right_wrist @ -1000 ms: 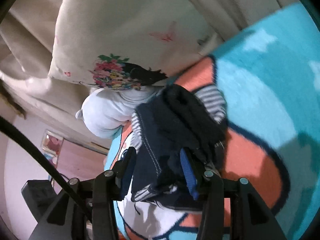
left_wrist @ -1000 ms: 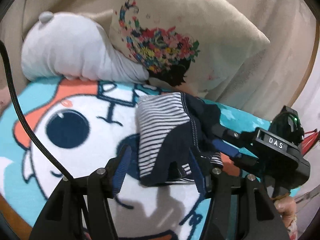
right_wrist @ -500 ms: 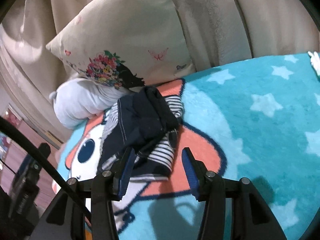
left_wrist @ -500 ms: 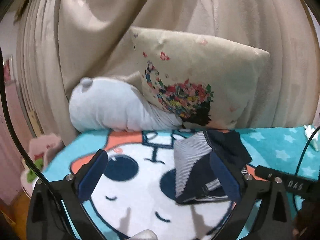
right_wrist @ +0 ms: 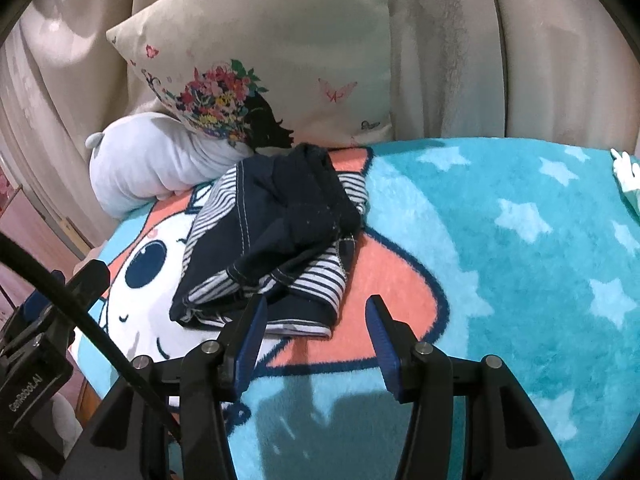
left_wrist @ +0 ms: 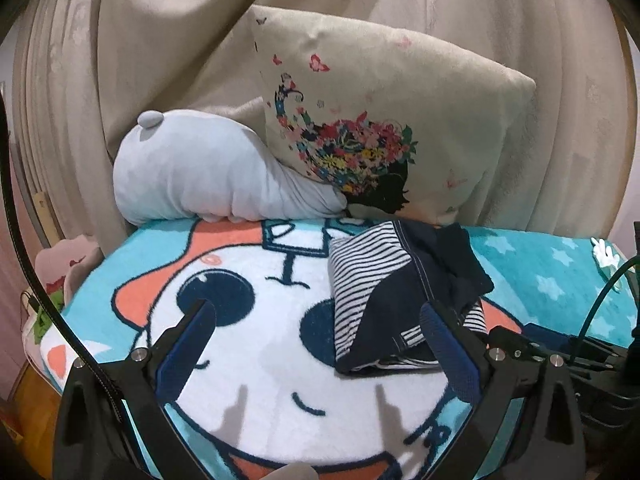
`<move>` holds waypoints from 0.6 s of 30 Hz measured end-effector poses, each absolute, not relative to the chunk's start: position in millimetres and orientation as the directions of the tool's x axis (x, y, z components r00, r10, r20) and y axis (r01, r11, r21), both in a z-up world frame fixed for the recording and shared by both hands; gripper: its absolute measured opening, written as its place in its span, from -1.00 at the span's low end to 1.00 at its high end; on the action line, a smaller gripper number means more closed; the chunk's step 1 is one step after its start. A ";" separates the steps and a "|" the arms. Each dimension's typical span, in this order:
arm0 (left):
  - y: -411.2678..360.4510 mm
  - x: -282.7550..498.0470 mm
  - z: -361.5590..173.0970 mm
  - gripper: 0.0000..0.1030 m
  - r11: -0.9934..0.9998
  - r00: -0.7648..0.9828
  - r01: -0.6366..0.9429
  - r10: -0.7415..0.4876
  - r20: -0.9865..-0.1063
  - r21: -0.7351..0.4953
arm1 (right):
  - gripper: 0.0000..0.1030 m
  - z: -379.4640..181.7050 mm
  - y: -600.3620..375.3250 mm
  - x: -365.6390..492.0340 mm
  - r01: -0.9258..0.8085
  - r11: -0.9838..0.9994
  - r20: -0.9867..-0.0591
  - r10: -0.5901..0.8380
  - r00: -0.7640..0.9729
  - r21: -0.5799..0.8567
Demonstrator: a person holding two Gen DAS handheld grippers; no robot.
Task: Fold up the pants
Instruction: 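Open both grippers and release the folded pants on the blanket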
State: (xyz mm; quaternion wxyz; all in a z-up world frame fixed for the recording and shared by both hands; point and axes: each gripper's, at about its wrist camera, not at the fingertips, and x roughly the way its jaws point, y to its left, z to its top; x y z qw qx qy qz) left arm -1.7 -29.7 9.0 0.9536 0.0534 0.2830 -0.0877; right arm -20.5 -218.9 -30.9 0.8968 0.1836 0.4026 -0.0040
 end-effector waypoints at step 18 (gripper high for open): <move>-26.5 14.4 -11.3 0.98 0.979 0.774 0.203 -0.148 -0.615 0.020 | 0.06 -40.5 -209.1 -14.6 0.181 0.958 -0.770 0.059 0.636 0.222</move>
